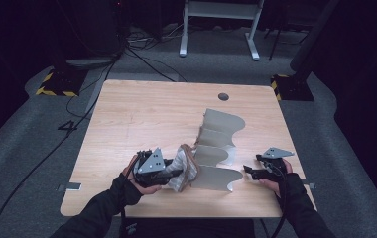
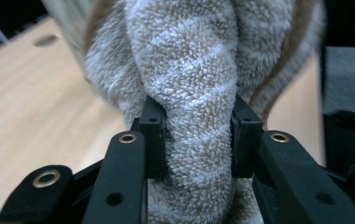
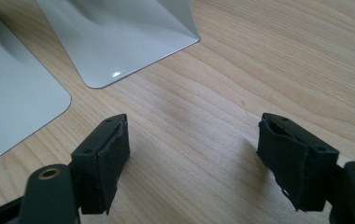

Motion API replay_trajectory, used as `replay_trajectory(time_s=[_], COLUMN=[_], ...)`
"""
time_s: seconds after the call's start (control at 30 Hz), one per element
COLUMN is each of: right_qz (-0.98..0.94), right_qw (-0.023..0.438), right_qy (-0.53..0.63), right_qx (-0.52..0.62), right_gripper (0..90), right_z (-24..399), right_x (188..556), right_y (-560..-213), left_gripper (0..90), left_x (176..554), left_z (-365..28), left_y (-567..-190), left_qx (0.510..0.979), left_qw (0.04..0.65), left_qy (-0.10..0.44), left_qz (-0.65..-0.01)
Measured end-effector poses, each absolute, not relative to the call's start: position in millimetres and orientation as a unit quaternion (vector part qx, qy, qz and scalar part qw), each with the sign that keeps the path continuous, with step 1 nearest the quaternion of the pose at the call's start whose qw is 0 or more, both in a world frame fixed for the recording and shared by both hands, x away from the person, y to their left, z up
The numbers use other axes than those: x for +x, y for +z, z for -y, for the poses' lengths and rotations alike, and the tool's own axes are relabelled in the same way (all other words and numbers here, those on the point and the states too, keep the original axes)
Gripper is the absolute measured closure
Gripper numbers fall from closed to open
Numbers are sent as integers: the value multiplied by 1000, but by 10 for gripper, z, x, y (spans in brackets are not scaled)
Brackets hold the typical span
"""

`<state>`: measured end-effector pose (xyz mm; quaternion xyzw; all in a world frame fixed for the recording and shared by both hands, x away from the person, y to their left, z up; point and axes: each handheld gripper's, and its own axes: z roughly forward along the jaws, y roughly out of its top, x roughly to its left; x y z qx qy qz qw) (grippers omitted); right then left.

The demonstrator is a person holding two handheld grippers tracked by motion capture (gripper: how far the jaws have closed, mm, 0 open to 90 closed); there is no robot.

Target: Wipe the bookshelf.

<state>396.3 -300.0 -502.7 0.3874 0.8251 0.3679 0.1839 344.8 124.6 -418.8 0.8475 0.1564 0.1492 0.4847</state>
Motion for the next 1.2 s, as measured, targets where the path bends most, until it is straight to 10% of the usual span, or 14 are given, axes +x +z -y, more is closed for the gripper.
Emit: replay_trajectory(time_s=[0.53, 1.2], right_qz=[-825, -827], right_qw=[180, 177], right_qy=[370, 370], right_qx=[388, 385], right_gripper=[256, 259], right_z=[3003, 3003], right_x=[3969, 3974], right_y=[-5029, -5029], left_gripper=[660, 657], left_x=[4066, 4705], left_z=[-979, -909], left_y=[-4798, -4059], left_qx=[891, 824], left_qw=[396, 481], left_qy=[120, 211], left_qz=[-188, -211])
